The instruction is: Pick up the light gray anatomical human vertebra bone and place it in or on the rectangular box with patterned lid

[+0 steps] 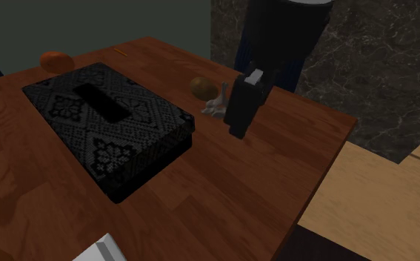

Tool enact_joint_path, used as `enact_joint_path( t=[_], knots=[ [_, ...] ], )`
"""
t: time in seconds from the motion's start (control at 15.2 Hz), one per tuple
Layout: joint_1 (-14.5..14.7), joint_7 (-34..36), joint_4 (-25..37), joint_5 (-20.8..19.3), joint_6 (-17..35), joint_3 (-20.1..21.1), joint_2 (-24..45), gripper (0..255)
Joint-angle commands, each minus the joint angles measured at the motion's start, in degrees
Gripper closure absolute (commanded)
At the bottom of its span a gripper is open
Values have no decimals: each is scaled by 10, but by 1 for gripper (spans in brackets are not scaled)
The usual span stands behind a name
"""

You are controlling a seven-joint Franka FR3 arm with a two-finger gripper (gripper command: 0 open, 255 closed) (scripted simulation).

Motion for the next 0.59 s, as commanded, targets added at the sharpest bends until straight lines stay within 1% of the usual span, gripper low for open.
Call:
enact_joint_path(
  t=[0.0, 0.26, 0.53],
  knots=[
    [0, -36, 15, 2, 27, -28, 33, 0],
    [8, -106, 53, 26, 74, -78, 108, 0],
    [17, -187, 104, 76, 112, -126, 193, 0]
  ],
)
